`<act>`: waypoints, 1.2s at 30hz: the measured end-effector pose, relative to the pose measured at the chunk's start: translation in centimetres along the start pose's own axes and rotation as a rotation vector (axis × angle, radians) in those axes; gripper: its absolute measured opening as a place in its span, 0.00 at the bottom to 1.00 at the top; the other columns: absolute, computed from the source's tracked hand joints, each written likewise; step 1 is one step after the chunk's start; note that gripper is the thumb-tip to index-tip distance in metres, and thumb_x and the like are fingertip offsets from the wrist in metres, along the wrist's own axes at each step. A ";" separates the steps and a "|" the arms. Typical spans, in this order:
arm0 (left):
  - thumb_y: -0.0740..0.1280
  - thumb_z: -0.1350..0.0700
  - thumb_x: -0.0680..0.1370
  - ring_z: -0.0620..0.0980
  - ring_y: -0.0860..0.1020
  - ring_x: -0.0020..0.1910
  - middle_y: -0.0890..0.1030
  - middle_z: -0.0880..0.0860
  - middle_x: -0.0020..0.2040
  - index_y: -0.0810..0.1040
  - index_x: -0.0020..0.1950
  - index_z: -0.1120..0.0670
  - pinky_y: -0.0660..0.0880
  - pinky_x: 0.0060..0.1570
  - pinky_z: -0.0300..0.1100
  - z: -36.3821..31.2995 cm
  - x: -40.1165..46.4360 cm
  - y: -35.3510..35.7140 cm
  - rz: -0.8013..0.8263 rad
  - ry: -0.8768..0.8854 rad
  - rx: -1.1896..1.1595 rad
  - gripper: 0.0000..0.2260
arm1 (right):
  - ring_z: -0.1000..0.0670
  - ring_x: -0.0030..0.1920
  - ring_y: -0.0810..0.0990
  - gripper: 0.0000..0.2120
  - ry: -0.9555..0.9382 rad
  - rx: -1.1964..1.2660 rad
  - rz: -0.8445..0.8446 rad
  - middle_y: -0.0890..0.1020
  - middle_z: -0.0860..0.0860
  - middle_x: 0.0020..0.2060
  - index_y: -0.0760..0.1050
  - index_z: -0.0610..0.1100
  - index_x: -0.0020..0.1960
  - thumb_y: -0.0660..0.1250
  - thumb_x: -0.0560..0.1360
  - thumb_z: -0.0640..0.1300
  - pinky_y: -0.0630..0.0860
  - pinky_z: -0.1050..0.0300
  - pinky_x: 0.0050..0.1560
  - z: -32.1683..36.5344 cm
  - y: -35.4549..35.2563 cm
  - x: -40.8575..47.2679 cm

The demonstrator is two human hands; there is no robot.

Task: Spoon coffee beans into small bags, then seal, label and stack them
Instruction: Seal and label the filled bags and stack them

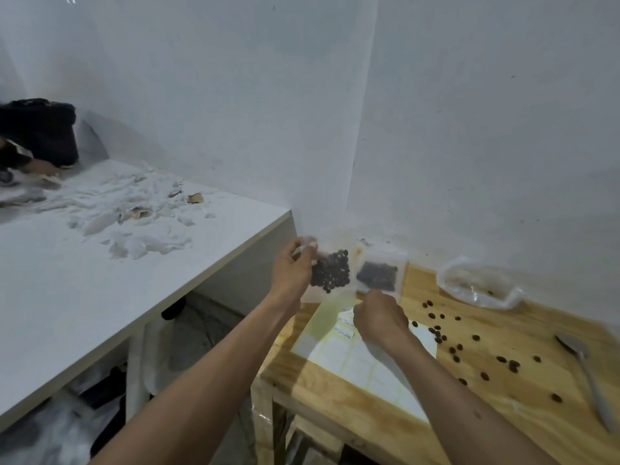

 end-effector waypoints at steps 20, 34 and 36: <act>0.62 0.49 0.84 0.50 0.86 0.47 0.88 0.52 0.46 0.80 0.57 0.56 0.78 0.59 0.53 -1.4 -2.9 7.6 0.175 -0.026 -0.049 0.12 | 0.55 0.40 0.85 0.02 -0.299 0.567 -0.374 0.86 0.55 0.38 0.84 0.47 0.46 0.74 0.74 0.42 0.84 0.53 0.49 0.0 -12.8 -0.3; 0.70 0.58 0.79 0.45 0.86 0.46 0.88 0.51 0.44 0.84 0.52 0.59 0.75 0.48 0.36 -3.1 -4.2 10.6 0.165 0.035 -0.050 0.06 | 0.57 0.42 0.82 0.11 -0.195 0.585 -0.499 0.84 0.58 0.40 0.83 0.48 0.48 0.75 0.73 0.54 0.81 0.56 0.47 -4.0 -14.2 -0.8; 0.70 0.57 0.80 0.45 0.86 0.46 0.88 0.52 0.45 0.84 0.52 0.59 0.76 0.48 0.36 -3.0 -4.3 10.8 0.168 0.019 -0.078 0.07 | 0.55 0.50 0.80 0.24 -0.119 0.664 -0.486 0.80 0.57 0.50 0.77 0.49 0.58 0.77 0.69 0.61 0.77 0.57 0.50 -5.5 -13.7 -0.4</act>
Point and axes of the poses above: each hand's wrist, its own x-axis towards the middle knuckle, its own y-axis out of the palm, z = x × y, the point moved 10 cm from there along x, towards the middle knuckle
